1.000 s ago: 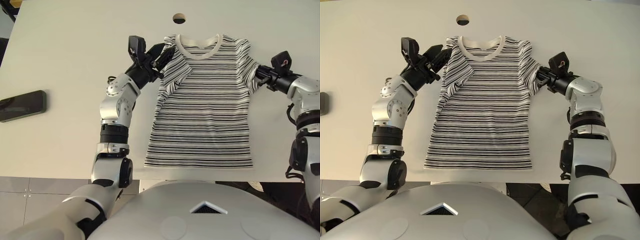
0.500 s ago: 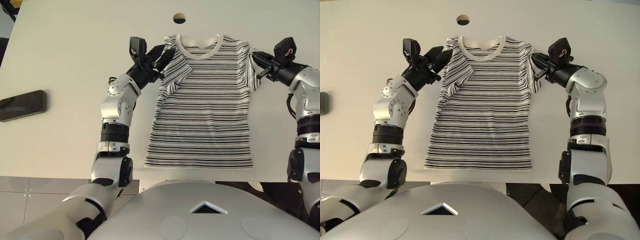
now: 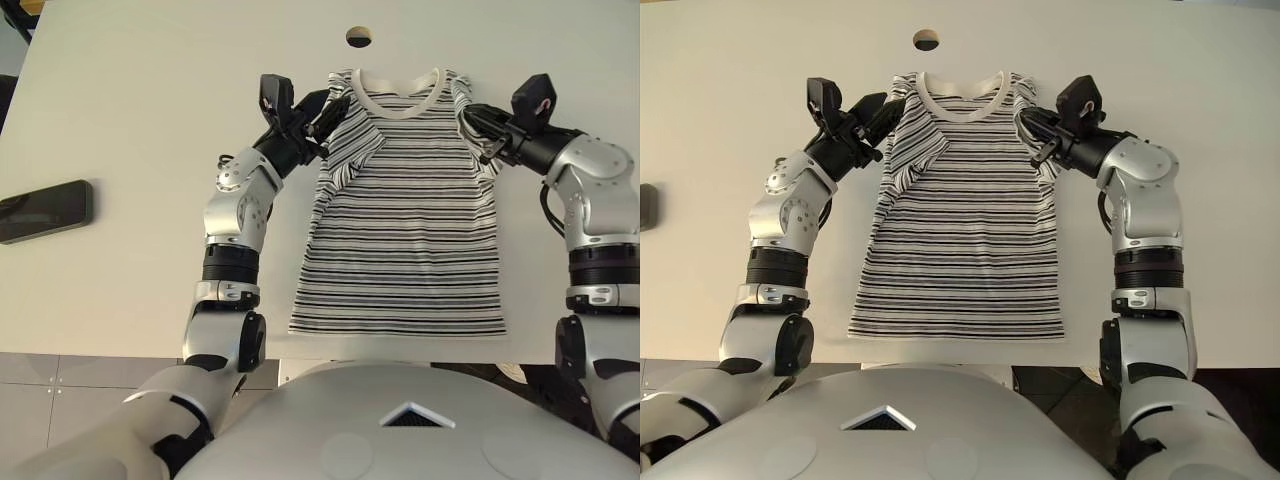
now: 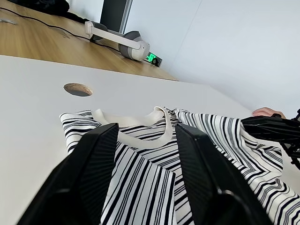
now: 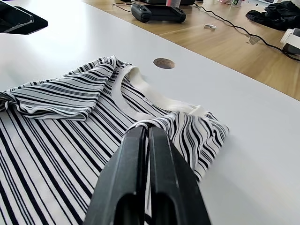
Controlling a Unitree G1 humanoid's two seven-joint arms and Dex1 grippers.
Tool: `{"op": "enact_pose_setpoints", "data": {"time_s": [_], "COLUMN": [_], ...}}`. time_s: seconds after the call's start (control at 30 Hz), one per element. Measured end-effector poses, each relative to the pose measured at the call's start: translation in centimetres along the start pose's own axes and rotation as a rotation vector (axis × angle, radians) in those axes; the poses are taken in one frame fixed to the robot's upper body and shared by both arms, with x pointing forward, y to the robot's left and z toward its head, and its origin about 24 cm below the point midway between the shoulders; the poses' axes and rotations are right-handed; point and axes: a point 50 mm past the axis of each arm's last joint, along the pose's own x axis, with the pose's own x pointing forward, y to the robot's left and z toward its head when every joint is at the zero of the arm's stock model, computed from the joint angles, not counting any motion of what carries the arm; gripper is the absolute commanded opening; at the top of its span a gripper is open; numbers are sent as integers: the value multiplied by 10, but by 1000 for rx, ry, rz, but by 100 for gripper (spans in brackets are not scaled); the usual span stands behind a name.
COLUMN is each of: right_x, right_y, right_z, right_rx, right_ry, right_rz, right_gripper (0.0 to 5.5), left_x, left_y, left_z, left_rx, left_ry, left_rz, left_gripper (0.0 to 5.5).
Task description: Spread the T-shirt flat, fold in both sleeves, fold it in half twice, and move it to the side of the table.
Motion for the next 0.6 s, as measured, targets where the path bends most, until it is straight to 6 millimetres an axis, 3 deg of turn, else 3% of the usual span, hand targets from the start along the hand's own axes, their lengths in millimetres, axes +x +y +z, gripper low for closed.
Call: {"op": "enact_pose_setpoints", "data": {"time_s": [0.13,0.23,0.37,0.5,0.6], "right_x": [19,24,26,20,-3], "right_y": [11,14,17,17,10], "right_z": [2,-9,-10,8,30], "right_rx": [0,-3,0,-15,-100], "right_ry": [4,70,71,-33,-201], "right_rz": [28,23,31,52,43], "right_gripper": [14,77,147,164,164], "left_x": [1,1,1,0,-9], "left_y": [0,0,0,-1,-4], "left_z": [1,1,1,4,21], "left_rx": [1,2,2,23,195], "left_ry": [0,0,0,-19,-100], "left_rz": [-1,-1,0,-3,-41], "left_gripper": [228,228,228,228,228]}}
